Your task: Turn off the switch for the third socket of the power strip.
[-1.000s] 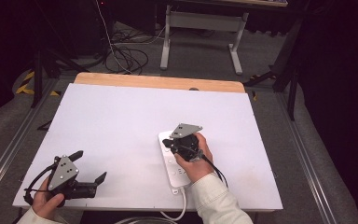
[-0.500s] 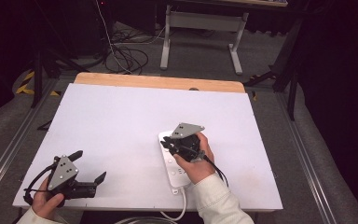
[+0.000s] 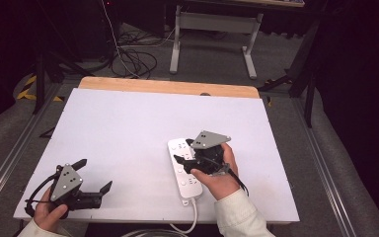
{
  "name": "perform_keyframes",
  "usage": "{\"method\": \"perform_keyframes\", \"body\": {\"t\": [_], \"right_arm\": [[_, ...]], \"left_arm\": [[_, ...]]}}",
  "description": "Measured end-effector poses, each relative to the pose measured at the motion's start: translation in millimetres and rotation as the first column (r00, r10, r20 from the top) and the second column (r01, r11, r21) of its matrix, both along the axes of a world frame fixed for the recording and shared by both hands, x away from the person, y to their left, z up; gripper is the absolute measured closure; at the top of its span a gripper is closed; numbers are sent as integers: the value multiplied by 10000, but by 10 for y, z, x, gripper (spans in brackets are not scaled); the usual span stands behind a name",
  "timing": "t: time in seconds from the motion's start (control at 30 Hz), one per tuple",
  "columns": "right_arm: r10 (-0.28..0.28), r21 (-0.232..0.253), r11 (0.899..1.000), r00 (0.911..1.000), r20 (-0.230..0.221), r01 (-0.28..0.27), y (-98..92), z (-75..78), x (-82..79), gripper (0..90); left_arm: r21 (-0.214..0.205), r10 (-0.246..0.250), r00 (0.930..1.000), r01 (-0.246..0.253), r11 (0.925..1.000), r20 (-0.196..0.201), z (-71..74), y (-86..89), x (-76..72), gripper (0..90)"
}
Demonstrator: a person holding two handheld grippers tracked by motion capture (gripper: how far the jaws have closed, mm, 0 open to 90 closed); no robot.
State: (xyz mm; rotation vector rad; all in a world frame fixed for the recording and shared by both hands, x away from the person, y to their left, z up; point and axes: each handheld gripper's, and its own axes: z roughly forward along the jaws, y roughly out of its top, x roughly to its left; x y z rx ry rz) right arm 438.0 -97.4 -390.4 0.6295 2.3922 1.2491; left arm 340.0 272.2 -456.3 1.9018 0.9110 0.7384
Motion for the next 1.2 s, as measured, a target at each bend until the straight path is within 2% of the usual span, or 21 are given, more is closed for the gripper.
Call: {"method": "perform_keyframes", "body": {"t": [0.13, 0.27, 0.5, 0.67, 0.9, 1.03, 1.2], "right_arm": [[-221, 212, 9995, 9997, -56, 222, -153, 34, -76, 360], [-348, 294, 9989, 9989, -304, 357, -296, 31, -139, 329], [-681, 434, 9966, 9971, -338, 695, -527, 1, -228, 311], [-943, 476, 9941, 9940, -553, 969, -661, -72, -271, 268], [-1413, 868, 9846, 9830, -1175, 1519, -855, -216, -309, 226], [-1492, 999, 9811, 9767, -1541, 1656, -930, -295, -320, 214], [-1435, 1092, 9808, 9770, -1580, 1618, -1012, -380, -341, 202]], "left_arm": [[-15, -6, 10000, 6, 10000, -38, 0, 1, 1, 1], [-70, 15, 10000, -16, 10000, -54, 3, 4, 2, 1], [31, 100, 9999, -100, 9999, -25, 0, 2, 3, 2], [-34, 124, 9999, -124, 9999, -39, -1, 3, 4, 1], [-81, 86, 10000, -86, 9999, -11, 1, 6, 1, 1], [-65, 49, 10000, -49, 10000, -5, 3, 9, 0, 2], [-71, 39, 10000, -39, 10000, 7, 3, 10, -2, 1]]}}
